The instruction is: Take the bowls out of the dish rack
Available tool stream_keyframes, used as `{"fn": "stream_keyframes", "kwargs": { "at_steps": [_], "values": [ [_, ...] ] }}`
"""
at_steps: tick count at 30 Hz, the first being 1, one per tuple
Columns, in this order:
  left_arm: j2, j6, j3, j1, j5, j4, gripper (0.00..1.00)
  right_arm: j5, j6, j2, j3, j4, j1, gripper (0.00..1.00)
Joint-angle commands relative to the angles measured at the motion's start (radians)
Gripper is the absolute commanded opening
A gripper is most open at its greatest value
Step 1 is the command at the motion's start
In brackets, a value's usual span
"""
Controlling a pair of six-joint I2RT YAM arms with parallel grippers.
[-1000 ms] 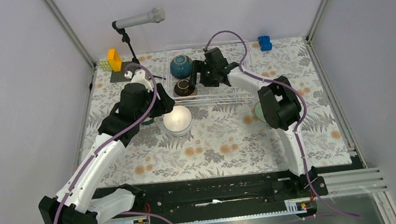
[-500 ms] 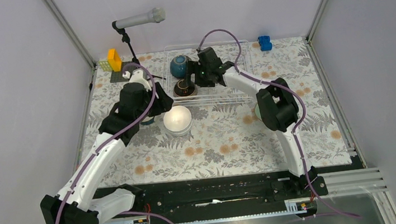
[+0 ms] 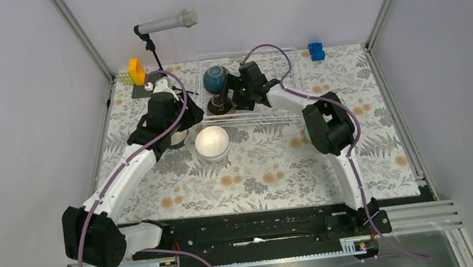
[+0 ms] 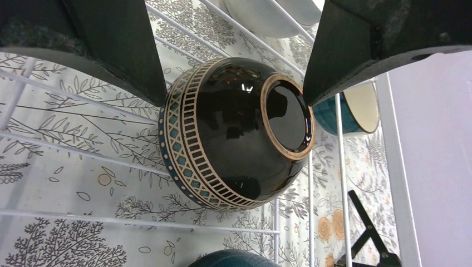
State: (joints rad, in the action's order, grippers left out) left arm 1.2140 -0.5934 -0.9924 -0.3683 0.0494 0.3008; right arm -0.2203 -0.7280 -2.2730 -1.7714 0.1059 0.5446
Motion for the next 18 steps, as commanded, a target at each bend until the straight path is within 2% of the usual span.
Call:
{"fn": "stream_keyframes", "kwargs": {
  "at_steps": [1,13,18],
  "values": [
    [0.076,-0.001,-0.051,0.022,0.043,-0.098,0.65,0.002,-0.083,-0.012,0.033,-0.051,-0.018,1.0],
    [0.243,0.071,-0.141,0.034,0.11,-0.119,0.64,0.066,-0.113,-0.042,0.026,-0.035,-0.025,1.0],
    [0.291,0.081,-0.158,0.037,0.088,-0.14,0.63,0.034,-0.125,-0.077,0.001,-0.039,-0.031,1.0]
  ]
}}
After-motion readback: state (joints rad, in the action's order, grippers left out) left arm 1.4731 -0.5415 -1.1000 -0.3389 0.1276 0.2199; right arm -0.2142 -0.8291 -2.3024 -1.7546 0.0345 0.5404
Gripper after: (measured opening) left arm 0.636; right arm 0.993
